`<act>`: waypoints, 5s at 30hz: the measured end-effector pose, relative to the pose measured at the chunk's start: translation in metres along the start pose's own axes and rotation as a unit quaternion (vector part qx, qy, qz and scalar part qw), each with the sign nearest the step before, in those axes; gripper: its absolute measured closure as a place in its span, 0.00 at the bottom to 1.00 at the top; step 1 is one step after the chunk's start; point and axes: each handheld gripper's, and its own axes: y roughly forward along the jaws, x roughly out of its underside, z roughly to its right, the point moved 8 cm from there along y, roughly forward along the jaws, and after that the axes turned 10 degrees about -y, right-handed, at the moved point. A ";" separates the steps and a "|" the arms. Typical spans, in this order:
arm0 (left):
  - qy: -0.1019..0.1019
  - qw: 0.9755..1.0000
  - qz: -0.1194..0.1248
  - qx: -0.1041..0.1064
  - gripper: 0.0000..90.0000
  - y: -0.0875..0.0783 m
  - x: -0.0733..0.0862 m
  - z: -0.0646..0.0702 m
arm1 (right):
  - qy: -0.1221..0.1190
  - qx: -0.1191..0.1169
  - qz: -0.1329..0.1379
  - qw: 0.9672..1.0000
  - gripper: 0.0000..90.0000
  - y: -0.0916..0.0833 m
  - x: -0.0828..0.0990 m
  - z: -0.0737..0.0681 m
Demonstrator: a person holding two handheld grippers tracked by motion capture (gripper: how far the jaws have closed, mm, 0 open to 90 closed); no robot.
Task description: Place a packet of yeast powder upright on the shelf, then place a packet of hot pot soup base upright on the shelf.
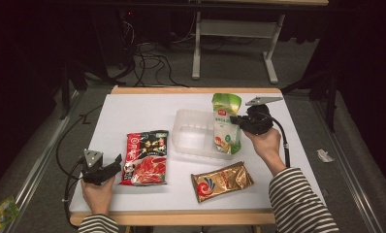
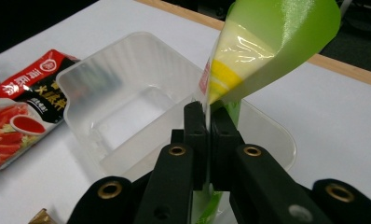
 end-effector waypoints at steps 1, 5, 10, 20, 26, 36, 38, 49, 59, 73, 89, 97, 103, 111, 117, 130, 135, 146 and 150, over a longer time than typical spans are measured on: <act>0.000 1.000 0.000 0.000 0.31 0.000 0.000 0.000 | 0.000 0.000 0.000 1.000 0.99 0.000 0.000 0.000; 0.000 1.000 0.000 0.000 0.31 0.000 0.000 0.000 | -0.019 0.001 -0.009 1.000 1.00 0.000 -0.001 -0.001; 0.000 1.000 -0.001 0.000 0.31 0.000 0.000 0.000 | -0.025 0.004 -0.009 1.000 0.99 -0.001 0.000 -0.003; -0.001 1.000 -0.001 0.000 0.31 0.000 0.000 0.000 | -0.024 -0.002 -0.011 1.000 0.99 0.000 0.000 -0.001; -0.001 1.000 -0.002 0.000 0.31 0.001 0.000 0.000 | -0.031 0.008 -0.021 0.999 1.00 0.002 -0.002 0.006; 0.000 1.000 -0.002 0.000 0.31 0.000 0.000 0.000 | -0.035 0.030 -0.021 0.999 1.00 0.001 -0.003 0.019; 0.000 1.000 -0.002 0.000 0.31 0.000 0.000 0.000 | -0.031 0.023 -0.017 0.999 1.00 0.000 -0.002 0.017; 0.002 1.000 -0.003 0.001 0.31 0.000 0.000 0.000 | -0.023 0.014 -0.015 1.000 0.71 -0.023 0.008 0.012; 0.003 1.000 -0.002 0.000 0.31 0.000 0.000 0.001 | -0.048 -0.007 -0.062 0.997 0.80 -0.027 0.041 -0.003; 0.005 1.000 0.001 -0.002 0.31 0.000 0.000 0.001 | -0.066 -0.016 -0.124 0.990 0.96 -0.003 0.071 -0.015; 0.005 1.000 0.000 -0.002 0.31 0.001 0.000 0.001 | -0.042 -0.016 -0.092 0.995 0.87 -0.007 0.085 -0.017; 0.007 1.000 -0.004 -0.001 0.31 0.001 0.001 0.001 | -0.018 -0.010 -0.040 0.999 0.80 -0.022 0.083 -0.014; 0.008 1.000 -0.007 0.000 0.31 0.001 0.001 0.001 | 0.010 0.000 -0.002 1.000 0.75 -0.035 0.088 -0.010; 0.007 1.000 -0.009 0.000 0.31 0.001 0.001 0.001 | 0.052 0.028 0.029 0.998 0.69 -0.050 0.109 -0.002; 0.008 1.000 -0.007 -0.001 0.31 0.001 0.001 0.001 | 0.067 0.040 0.035 0.996 0.66 -0.054 0.123 -0.001; 0.006 1.000 -0.007 -0.003 0.31 0.001 0.001 0.001 | 0.079 0.030 0.025 0.996 0.63 -0.049 0.148 -0.017; 0.006 1.000 -0.007 -0.003 0.31 0.001 0.001 0.001 | 0.072 0.025 0.024 0.997 0.60 -0.051 0.152 -0.030; 0.007 1.000 -0.004 -0.005 0.31 0.001 0.001 0.001 | 0.077 0.009 0.009 0.997 0.57 -0.048 0.165 -0.045; 0.008 1.000 -0.005 -0.005 0.31 0.001 0.001 0.001 | 0.074 0.002 0.008 0.997 0.57 -0.046 0.166 -0.049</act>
